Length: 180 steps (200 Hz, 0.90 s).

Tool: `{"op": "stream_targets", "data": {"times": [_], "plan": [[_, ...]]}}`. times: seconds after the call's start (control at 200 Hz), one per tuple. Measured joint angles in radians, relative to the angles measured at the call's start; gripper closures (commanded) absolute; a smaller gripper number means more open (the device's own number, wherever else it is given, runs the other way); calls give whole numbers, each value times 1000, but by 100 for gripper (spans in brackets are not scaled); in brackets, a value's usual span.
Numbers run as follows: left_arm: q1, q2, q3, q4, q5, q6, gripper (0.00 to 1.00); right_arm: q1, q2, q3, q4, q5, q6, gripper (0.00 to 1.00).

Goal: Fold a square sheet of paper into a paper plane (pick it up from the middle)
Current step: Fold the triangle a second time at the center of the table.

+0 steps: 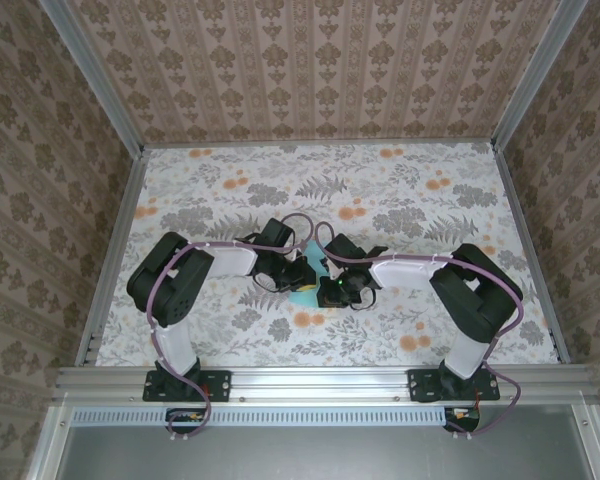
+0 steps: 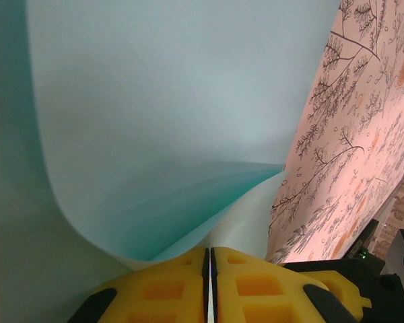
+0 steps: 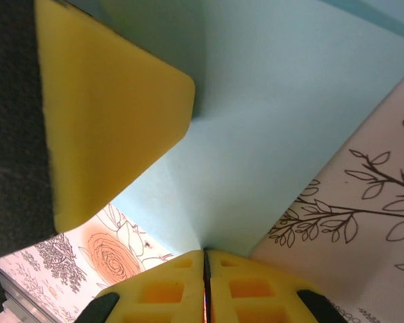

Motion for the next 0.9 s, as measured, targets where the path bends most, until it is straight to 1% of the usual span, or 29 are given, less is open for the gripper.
{"op": "stream_targets", "data": {"times": [0.19,0.47,0.675,0.9], "plan": [[16,-2,0,-9,1,42,87,0,-3,-9,10,1,-9,91],[93,-1,3,-26,5,109,87,0,-5,-10,7,3,-22,91],[135,27,66,-106,-5,162,88,0,-5,-10,6,3,-22,91],[195,32,124,-137,-76,204,87,0,-5,-5,3,3,-22,91]]}}
